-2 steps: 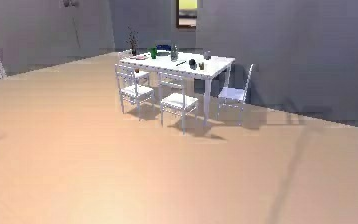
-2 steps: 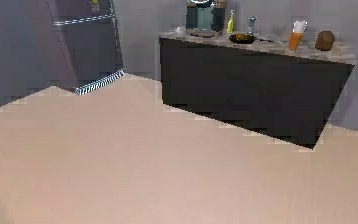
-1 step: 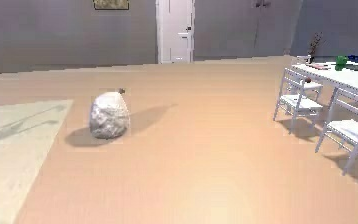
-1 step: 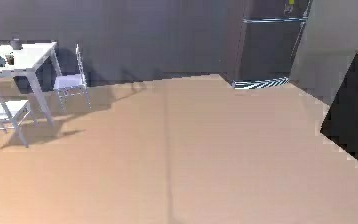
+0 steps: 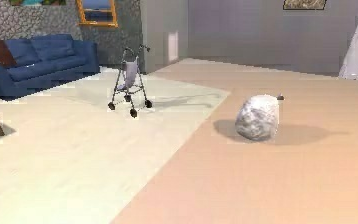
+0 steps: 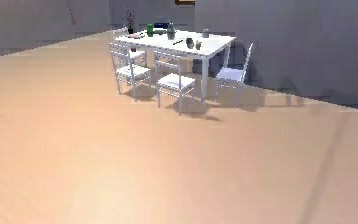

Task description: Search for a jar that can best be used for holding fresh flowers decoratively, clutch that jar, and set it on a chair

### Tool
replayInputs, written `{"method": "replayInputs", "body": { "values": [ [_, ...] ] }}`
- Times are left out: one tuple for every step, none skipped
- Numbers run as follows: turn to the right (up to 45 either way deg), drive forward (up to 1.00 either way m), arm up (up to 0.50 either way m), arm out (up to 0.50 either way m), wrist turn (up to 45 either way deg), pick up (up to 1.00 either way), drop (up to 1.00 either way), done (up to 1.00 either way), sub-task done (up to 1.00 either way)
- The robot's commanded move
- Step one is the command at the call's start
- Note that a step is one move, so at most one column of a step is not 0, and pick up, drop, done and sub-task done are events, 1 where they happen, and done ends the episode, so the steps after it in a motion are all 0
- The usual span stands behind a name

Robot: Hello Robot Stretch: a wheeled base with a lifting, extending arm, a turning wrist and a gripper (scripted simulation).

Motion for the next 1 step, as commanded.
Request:
{"method": "replayInputs", "body": {
  "values": [
    [-45.0, 0.0, 0.0, 0.0, 0.0, 0.0, 0.0, 0.0, 0.0]
  ]
}}
